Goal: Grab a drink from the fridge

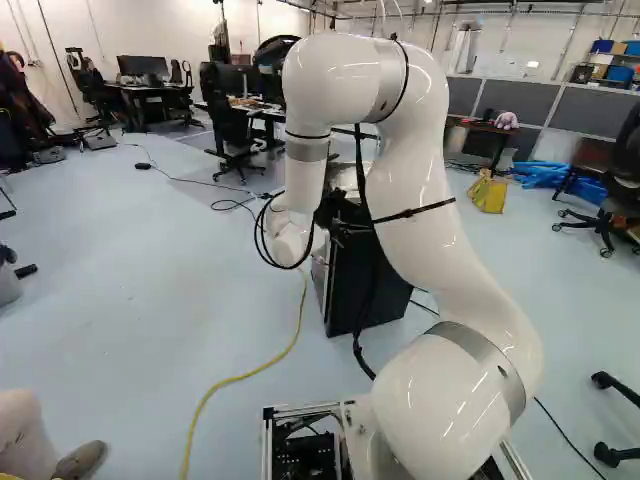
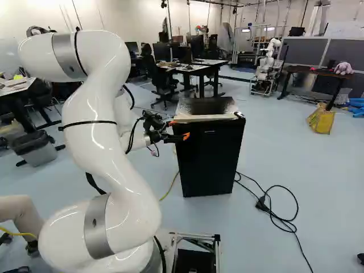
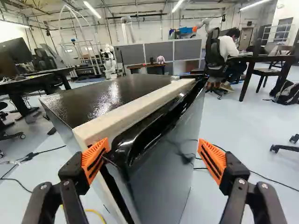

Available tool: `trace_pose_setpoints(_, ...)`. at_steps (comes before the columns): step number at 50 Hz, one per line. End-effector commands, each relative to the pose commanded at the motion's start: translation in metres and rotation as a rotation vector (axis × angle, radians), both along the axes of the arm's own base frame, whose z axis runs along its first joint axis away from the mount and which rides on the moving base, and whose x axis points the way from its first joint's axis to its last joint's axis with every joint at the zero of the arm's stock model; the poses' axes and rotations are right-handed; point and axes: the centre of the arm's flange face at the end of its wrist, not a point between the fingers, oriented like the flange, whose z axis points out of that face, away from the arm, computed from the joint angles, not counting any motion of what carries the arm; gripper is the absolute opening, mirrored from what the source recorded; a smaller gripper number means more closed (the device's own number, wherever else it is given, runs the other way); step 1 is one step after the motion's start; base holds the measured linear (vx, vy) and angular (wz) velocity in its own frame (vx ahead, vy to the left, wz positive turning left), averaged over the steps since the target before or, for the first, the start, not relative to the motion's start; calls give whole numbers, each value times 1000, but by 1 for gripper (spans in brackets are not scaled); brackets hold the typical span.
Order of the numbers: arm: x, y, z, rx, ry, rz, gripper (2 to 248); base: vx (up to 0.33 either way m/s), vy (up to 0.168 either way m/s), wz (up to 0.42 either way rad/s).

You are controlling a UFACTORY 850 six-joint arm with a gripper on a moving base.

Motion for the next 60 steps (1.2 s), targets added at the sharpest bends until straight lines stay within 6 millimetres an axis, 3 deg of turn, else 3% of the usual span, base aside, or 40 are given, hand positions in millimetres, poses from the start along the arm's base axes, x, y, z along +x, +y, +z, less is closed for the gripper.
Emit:
trace_pose_setpoints(27, -4, -3, 0, 3, 3, -43, 247, 0, 0, 0)
trace_pose_setpoints(60, -24, -7, 0, -2, 25, -86, 247, 0, 0, 0)
